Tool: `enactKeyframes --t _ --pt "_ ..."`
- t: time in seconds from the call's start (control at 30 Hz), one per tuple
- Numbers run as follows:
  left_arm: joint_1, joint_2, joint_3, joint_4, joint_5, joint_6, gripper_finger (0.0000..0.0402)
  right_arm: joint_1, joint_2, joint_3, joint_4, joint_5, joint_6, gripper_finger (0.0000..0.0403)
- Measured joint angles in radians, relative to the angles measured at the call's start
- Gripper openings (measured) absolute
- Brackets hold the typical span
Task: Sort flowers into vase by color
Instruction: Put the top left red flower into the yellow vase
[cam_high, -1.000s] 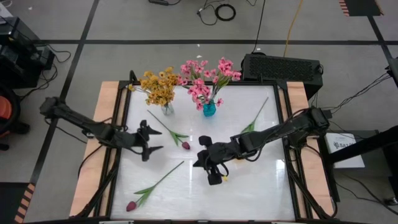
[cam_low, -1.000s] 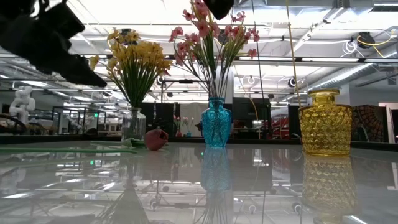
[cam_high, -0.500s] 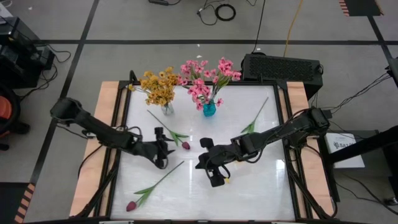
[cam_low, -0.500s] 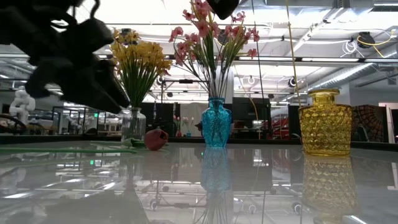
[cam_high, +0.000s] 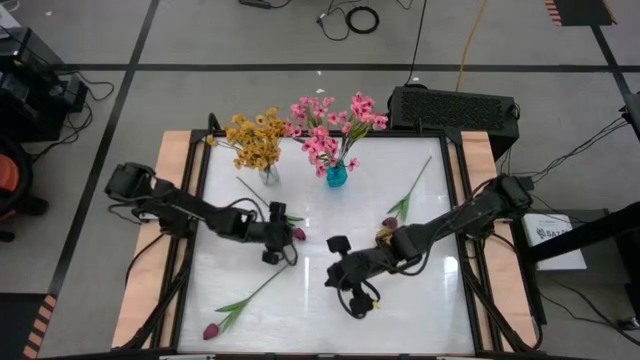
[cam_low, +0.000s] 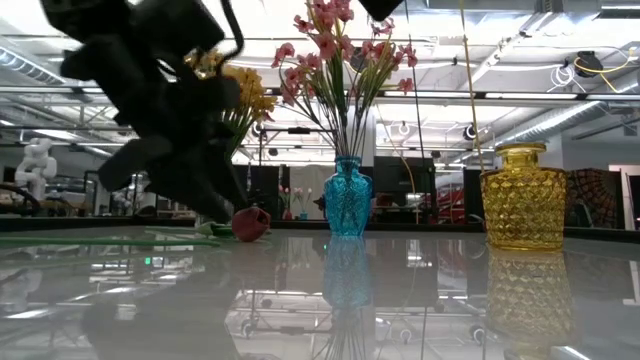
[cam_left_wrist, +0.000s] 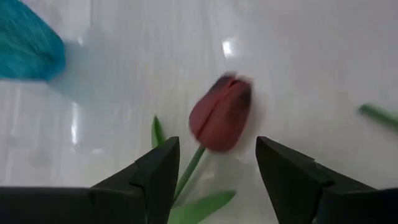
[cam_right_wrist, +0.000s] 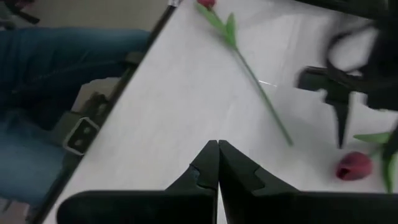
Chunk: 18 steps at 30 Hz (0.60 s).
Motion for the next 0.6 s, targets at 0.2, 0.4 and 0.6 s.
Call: enactKeyframes --t 0.2,0.4,0.6 --pt "0.079 0.003 0.016 -0.068 0.079 -0.007 0.0217 0.061 0.000 0.000 -0.009 0.000 0.018 0.0000" --pt "0.121 0.003 0.016 -0.091 0.127 0.015 0.0217 0.099 0.000 0.000 -0.002 0.004 0.019 0.0000" --pt "0.152 0.021 0.016 -0.099 0.159 0.019 0.0213 0.102 0.000 0.000 0.010 0.005 0.018 0.0000"
